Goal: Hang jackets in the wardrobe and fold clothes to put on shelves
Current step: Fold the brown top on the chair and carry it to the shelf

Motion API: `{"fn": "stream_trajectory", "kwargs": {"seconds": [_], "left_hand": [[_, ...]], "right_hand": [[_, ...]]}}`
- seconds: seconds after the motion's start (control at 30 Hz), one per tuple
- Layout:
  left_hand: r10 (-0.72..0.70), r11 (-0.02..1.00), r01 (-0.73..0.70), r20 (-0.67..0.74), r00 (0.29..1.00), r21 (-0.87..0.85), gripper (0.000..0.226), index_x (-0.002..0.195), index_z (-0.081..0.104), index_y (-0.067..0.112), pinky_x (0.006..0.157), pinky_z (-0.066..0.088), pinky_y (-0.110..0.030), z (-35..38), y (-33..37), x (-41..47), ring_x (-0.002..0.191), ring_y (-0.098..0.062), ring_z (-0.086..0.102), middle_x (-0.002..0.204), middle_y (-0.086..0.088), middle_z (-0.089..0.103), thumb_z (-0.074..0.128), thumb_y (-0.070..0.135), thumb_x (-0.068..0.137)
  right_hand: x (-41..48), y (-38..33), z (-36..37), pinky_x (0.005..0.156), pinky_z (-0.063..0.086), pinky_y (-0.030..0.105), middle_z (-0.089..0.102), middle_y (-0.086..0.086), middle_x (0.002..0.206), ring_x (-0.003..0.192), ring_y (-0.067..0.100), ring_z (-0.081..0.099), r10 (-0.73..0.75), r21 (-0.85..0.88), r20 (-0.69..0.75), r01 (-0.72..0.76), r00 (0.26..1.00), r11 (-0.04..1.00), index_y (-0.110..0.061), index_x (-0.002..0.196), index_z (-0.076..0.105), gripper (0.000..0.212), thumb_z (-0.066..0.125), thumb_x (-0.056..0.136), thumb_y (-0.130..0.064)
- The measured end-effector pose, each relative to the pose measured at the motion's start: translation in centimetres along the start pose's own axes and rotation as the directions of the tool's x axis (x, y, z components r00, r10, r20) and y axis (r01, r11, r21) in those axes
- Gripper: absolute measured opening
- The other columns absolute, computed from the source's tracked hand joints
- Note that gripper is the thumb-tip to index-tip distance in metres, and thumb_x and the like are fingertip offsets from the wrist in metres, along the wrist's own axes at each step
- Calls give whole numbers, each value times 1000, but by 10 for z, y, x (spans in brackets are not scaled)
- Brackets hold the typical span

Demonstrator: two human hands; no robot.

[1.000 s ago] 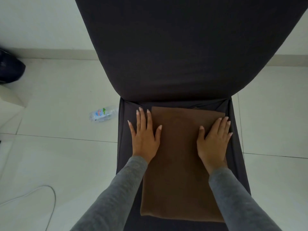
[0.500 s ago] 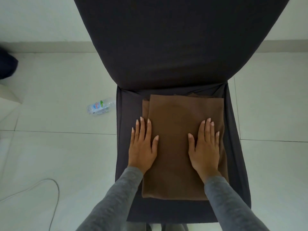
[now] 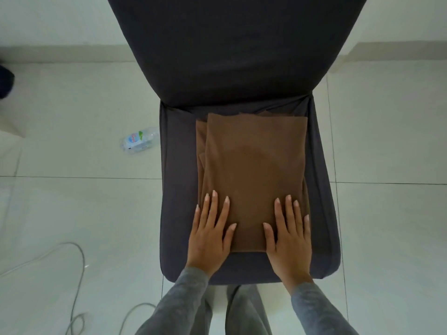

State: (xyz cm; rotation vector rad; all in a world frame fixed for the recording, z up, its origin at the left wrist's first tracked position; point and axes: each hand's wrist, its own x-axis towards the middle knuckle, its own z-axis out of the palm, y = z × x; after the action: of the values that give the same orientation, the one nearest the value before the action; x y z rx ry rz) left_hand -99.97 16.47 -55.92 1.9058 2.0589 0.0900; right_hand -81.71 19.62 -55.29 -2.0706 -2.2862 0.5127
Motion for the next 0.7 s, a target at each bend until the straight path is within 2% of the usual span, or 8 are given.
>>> {"fn": "stream_trajectory", "kwargs": {"seconds": [0.1, 0.17, 0.23, 0.27, 0.37, 0.43, 0.57, 0.7], "left_hand": [[-79, 997, 79, -2, 997, -4, 58, 149, 19, 13, 118, 9, -37, -1, -11, -7, 145, -24, 11, 155, -12, 17, 15, 45, 100], [-166, 986, 166, -3, 986, 4, 58, 148, 21, 9, 117, 11, -39, -3, -19, -14, 144, -24, 16, 155, -14, 19, 15, 42, 100], [-227, 974, 227, -5, 974, 14, 55, 146, 26, 6, 115, 15, -44, -5, -22, -18, 142, -25, 19, 153, -16, 23, 20, 35, 100], [-229, 973, 229, -19, 973, 23, 53, 145, 28, 5, 114, 15, -45, -7, -17, -18, 142, -26, 18, 153, -17, 23, 24, 29, 98], [-114, 993, 115, -33, 993, 27, 65, 146, 25, 5, 115, 11, -46, -17, 9, -16, 144, -26, 12, 154, -16, 19, 34, 4, 81], [34, 999, -33, 19, 999, -9, 77, 148, 23, 8, 116, 9, -44, -24, 29, -13, 145, -25, 9, 156, -11, 16, 34, 3, 72], [288, 957, -288, 157, 945, -21, 81, 147, 24, 11, 118, 12, -44, -24, 63, -10, 145, -22, 7, 155, -11, 20, 32, 16, 67], [281, 960, -273, 262, 923, -68, 93, 149, 17, 12, 115, 15, -49, -22, 77, -6, 145, -23, 5, 157, -11, 14, 53, 24, 64]], "right_hand": [[-10, 11, -2, 116, 13, 44, 23, 13, 155, 143, 28, 18, 137, 28, 3, -137, 991, 990, -15, 147, 29, 59, 22, 96, -46], [-15, 18, -7, 117, 11, 43, 18, 12, 156, 145, 26, 12, 145, 98, 23, -147, 989, 984, -16, 148, 24, 59, 21, 97, -46], [-14, 19, -12, 117, 10, 41, 13, 5, 158, 146, 24, 7, 163, 296, 52, -171, 985, 940, -17, 149, 22, 56, 31, 99, -41], [-14, 18, -17, 116, 16, 39, 15, 2, 157, 145, 24, 11, 198, 419, 72, -210, 978, 883, -16, 148, 24, 55, 40, 99, -34], [-10, 10, -33, 106, 37, 33, 35, 4, 143, 126, 22, 42, 295, 592, 7, -242, 955, 769, -13, 137, 41, 47, 54, 92, -11], [-5, 2, -43, 100, 44, 36, 40, 6, 132, 109, 18, 48, 373, 634, 15, -297, 928, 714, -10, 128, 47, 41, 58, 89, -6], [11, -4, -62, 86, 39, 27, 49, 11, 123, 95, 15, 45, 498, 646, 228, -512, 837, 565, -9, 124, 46, 43, 64, 86, -13], [28, -2, -80, 77, 39, 27, 57, 5, 100, 88, 17, 51, 489, 630, 426, -638, 761, 443, -4, 113, 55, 36, 68, 83, -20]]}}
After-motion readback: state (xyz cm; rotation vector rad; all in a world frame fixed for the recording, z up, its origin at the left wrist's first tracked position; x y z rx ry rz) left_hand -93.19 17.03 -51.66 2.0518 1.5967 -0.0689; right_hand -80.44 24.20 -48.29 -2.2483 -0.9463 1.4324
